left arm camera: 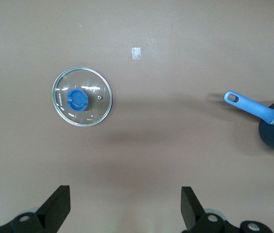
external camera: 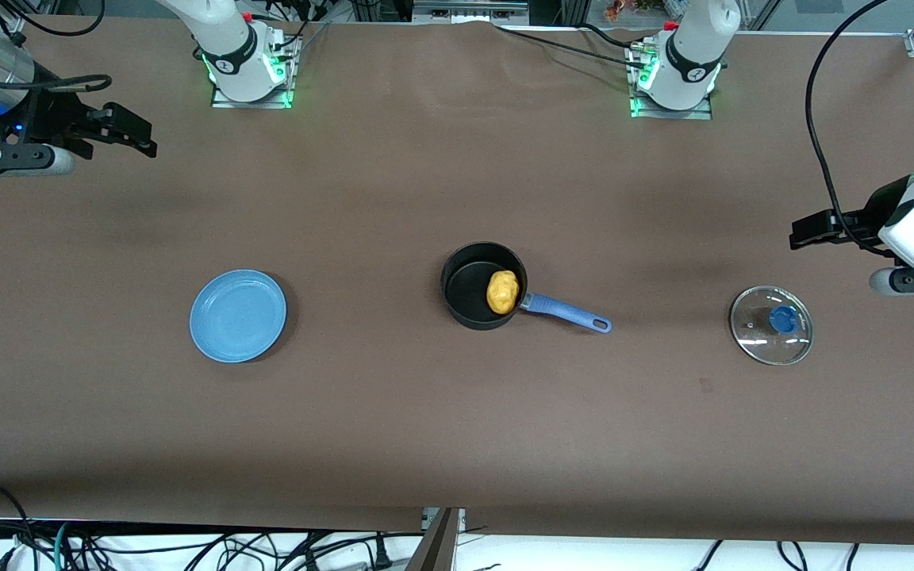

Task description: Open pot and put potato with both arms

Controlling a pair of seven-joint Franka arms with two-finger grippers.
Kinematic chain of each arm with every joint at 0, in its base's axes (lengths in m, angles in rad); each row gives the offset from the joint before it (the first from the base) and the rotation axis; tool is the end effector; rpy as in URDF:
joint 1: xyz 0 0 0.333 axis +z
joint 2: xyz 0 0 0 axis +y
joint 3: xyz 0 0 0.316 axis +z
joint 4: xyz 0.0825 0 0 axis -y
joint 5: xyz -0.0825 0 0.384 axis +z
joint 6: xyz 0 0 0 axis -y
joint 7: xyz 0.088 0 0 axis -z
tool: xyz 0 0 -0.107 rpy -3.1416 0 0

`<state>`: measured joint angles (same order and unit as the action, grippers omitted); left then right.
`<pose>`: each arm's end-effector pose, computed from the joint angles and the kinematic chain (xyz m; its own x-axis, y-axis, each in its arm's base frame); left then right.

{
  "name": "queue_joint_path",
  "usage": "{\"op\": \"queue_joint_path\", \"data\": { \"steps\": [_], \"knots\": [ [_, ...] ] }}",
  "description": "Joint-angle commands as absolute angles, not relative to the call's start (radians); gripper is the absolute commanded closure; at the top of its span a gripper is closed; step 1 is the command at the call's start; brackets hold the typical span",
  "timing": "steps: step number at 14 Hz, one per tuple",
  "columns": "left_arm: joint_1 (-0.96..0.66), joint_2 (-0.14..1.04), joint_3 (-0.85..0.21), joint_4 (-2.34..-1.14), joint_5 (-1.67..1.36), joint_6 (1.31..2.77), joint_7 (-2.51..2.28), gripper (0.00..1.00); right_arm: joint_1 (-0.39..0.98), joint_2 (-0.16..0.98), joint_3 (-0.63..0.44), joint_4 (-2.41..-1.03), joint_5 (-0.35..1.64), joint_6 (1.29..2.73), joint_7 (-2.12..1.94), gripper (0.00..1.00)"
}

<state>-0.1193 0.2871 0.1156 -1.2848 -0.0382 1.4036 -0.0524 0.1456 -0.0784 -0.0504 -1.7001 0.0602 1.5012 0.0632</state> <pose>0.6210 -0.0177 0.5755 0.9852 0.0432 -0.1658 0.0432 -0.9991 -0.0031 0.5168 0.0552 0.6007 0.9916 0.0362 -0.1240 0.0294 -0.9980 -0.0563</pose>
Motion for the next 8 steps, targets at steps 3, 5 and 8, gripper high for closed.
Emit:
{"op": "queue_joint_path", "data": {
  "steps": [3, 5, 8],
  "knots": [
    [-0.123, 0.301, 0.120, -1.253, -0.046, 1.393, -0.054, 0.00, 0.075, -0.034, 0.020, -1.611, 0.026, 1.470, 0.031, 0.00],
    [-0.118, 0.301, 0.120, -1.253, -0.049, 1.393, -0.052, 0.00, 0.077, -0.025, 0.018, -1.595, 0.023, 1.470, 0.034, 0.00],
    [-0.124, 0.301, 0.120, -1.252, -0.049, 1.393, -0.057, 0.00, 0.075, -0.017, 0.018, -1.580, 0.000, 1.470, 0.029, 0.00]
  ]
}}
